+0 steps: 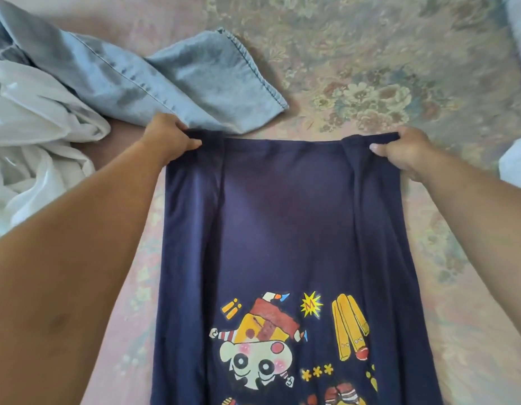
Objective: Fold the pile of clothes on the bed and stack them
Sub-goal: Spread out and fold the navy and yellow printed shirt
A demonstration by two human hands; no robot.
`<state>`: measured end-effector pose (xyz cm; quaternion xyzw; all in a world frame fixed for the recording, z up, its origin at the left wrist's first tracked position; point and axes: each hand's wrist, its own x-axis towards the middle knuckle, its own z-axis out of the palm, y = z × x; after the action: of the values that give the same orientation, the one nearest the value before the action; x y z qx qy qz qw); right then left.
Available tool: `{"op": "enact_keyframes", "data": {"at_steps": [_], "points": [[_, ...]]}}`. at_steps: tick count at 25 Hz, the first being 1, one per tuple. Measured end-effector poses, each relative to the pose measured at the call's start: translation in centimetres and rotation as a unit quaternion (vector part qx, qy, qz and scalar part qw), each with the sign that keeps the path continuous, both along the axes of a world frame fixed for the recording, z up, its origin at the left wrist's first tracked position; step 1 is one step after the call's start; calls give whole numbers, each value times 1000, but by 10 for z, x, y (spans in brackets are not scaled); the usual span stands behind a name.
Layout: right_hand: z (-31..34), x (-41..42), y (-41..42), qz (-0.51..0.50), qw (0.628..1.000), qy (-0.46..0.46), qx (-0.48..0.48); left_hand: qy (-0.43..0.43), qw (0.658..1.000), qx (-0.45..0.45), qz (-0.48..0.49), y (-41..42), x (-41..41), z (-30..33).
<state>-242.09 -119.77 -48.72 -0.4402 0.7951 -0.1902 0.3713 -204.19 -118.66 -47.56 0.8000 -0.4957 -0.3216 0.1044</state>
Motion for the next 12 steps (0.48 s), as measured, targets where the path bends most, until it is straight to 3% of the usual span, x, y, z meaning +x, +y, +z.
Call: {"op": "enact_keyframes", "data": {"at_steps": [3, 7, 9, 12], "points": [[11, 2, -16, 137, 986, 77, 55, -22, 995, 24, -98, -7, -3, 11], [25, 22, -29, 321, 921, 179, 132, -103, 962, 91, -237, -21, -6, 28], [31, 26, -26, 360, 892, 232, 144, -130, 943, 102, -289, -20, -10, 34], [49, 20, -14, 367, 890, 258, 89, -154, 933, 54, -322, -7, -12, 54]]}}
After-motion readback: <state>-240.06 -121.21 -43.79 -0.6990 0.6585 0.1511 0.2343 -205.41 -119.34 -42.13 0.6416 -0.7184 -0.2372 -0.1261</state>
